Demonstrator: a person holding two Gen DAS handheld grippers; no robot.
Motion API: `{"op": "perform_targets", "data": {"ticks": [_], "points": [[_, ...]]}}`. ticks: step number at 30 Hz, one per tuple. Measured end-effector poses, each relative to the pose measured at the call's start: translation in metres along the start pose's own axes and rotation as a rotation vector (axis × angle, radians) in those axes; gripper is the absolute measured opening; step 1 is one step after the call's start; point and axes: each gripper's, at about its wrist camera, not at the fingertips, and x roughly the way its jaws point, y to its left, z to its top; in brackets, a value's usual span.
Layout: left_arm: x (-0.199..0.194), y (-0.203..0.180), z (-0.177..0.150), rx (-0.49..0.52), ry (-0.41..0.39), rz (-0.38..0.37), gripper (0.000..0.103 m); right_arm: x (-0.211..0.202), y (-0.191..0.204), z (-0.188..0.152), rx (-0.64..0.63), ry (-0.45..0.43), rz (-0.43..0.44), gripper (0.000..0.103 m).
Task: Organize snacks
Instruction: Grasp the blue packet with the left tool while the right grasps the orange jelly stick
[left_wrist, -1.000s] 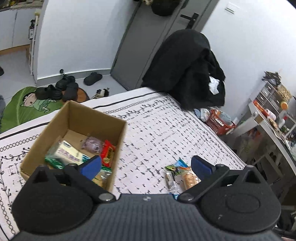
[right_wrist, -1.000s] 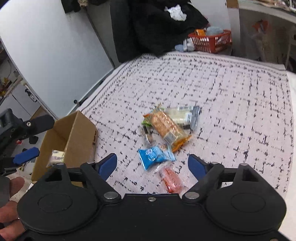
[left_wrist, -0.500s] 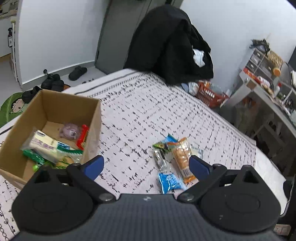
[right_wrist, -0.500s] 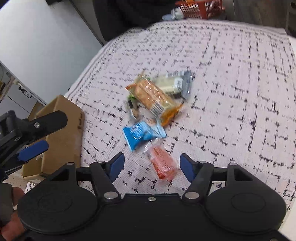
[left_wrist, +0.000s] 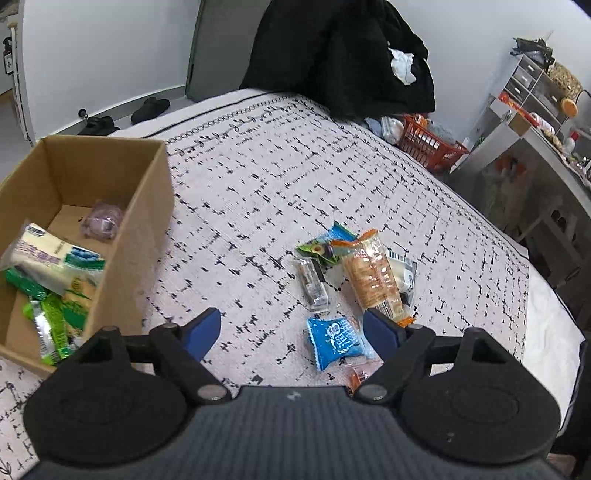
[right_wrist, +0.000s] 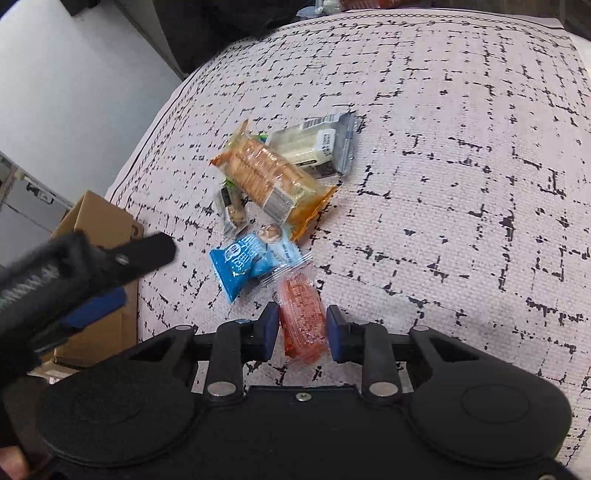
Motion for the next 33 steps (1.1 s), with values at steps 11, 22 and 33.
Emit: {"op": "perform_targets", "data": {"ticks": [11,22,33], "points": [[0.035,-0.016,-0.015,-0.022,0.048,0.003,0.072,-0.012,-0.031,0.005,0.129,-0.088,-0.039,0.027],[0.065,-0.028,-0.019,-0.053,0.077,-0.01,0.065,-0.005,-0.032,0.01,0.101,-0.091,-0.051,0.034],[0.067,-0.025,-0.019,-0.058,0.099,-0.013,0.035,0.0,-0.023,0.01,0.039,-0.088,-0.087,0.025]]}}
